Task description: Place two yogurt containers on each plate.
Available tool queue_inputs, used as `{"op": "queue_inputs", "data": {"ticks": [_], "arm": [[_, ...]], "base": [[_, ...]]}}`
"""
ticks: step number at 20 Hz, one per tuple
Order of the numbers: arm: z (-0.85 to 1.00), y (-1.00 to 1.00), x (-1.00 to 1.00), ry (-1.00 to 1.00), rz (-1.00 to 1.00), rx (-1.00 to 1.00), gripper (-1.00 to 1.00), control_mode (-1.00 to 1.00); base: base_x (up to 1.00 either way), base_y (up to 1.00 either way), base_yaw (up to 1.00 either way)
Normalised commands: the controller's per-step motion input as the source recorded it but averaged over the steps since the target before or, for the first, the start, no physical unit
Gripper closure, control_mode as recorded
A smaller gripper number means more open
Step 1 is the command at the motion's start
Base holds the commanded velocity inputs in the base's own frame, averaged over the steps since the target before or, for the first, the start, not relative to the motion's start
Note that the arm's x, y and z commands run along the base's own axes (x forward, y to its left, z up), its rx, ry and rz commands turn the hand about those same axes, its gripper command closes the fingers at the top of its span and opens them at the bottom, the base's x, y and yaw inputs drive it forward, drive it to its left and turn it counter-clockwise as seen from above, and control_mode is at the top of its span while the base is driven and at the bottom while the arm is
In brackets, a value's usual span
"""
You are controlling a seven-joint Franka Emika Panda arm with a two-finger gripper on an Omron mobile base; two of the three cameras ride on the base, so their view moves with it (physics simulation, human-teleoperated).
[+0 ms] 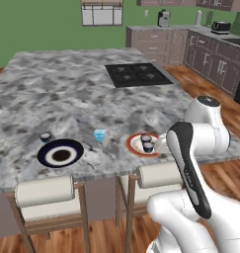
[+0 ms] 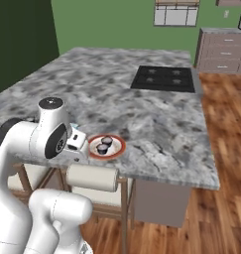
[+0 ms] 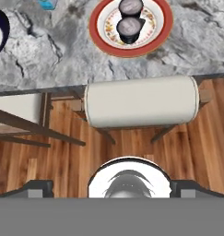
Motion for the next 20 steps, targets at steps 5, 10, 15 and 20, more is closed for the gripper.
{"op": "queue_inputs", "data": {"ticks": [5,10,15,20], "arm": [[0.00,0.00,0.00,0.00,0.00,0.00,-1.00,1.00],[0.00,0.00,0.00,0.00,0.00,0.00,-1.00,1.00],[0.00,0.00,0.00,0.00,0.00,0.00,-1.00,1.00],[0.00,0.00,0.00,0.00,0.00,0.00,-1.00,1.00]], "base": [[-0.16,0.95,0.00],[0.00,0.95,-0.06],[0.01,0.76,-0.11],[0.00,0.25,-0.08]]}}
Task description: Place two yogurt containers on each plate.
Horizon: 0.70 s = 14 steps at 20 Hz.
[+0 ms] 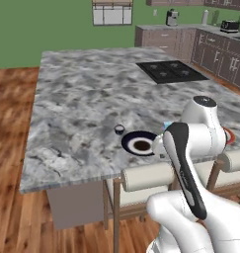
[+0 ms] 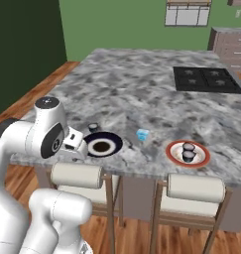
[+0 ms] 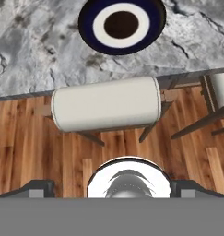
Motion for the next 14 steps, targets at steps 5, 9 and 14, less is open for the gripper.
{"op": "queue_inputs", "data": {"ticks": [5,9,14], "arm": [[0.00,0.00,0.00,0.00,0.00,0.00,-1.00,1.00],[0.00,0.00,0.00,0.00,0.00,0.00,-1.00,1.00],[0.00,0.00,0.00,0.00,0.00,0.00,-1.00,1.00]], "base": [[0.57,0.12,-0.04],[0.71,0.00,0.00],[0.58,0.00,0.00]]}}
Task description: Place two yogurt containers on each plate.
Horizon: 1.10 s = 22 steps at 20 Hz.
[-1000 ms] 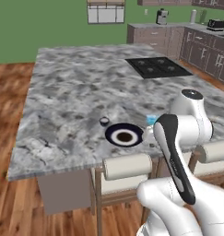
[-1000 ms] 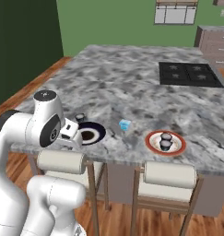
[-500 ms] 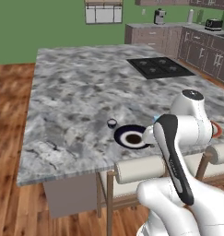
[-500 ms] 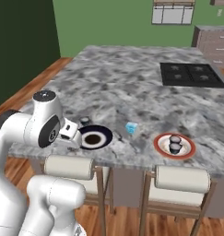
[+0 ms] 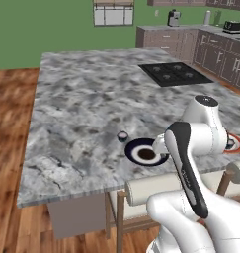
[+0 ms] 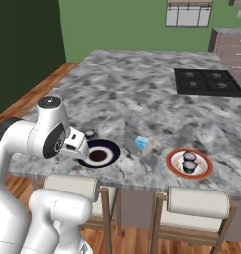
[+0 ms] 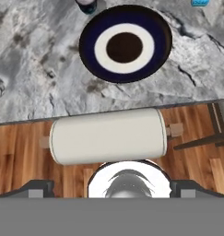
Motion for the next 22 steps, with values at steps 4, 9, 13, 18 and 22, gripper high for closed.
{"op": "queue_inputs", "data": {"ticks": [4,9,13,18,22], "arm": [[0.00,0.00,0.10,0.00,0.00,0.00,-1.00,-1.00],[0.01,-0.05,0.76,0.06,0.00,0.00,-1.00,-1.00],[0.15,-0.49,0.87,0.21,0.00,0.00,-1.00,-1.00],[0.04,-0.65,1.00,0.34,-0.01,-0.05,-1.00,-1.00],[-0.07,-0.92,1.00,0.20,-0.05,-0.02,-1.00,-1.00]], "base": [[0.34,0.00,0.00],[0.00,0.00,0.00],[0.00,0.00,0.00],[0.00,0.00,0.00],[0.00,0.00,0.00]]}}
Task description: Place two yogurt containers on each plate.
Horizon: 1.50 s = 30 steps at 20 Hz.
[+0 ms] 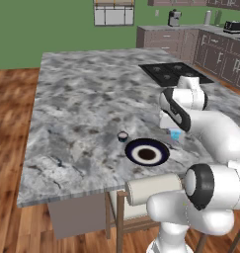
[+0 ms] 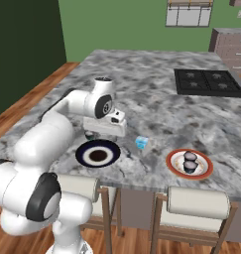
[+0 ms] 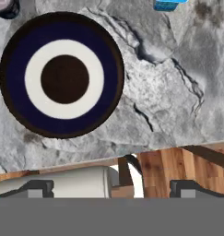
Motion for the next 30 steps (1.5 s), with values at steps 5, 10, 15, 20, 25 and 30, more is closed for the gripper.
{"op": "queue_inputs", "data": {"ticks": [5,10,15,20,25,30], "arm": [[-0.15,-0.73,0.99,-0.01,0.00,0.00,-1.00,-1.00],[-0.38,-0.76,0.87,-0.02,0.07,0.00,-1.00,-1.00],[-0.61,-0.40,0.35,-0.13,0.06,-0.05,-1.00,-1.00],[-0.50,-0.14,0.38,-0.04,0.00,-0.04,-1.00,-1.00],[-0.10,0.00,0.54,0.01,0.00,-0.02,-1.00,-1.00],[-0.05,0.02,0.34,0.01,0.00,0.05,-1.00,-1.00]], "base": [[0.00,0.00,0.00],[0.00,0.00,0.00],[0.00,0.00,0.00],[0.00,0.00,0.00],[0.00,0.00,0.00],[0.00,0.00,0.00]]}}
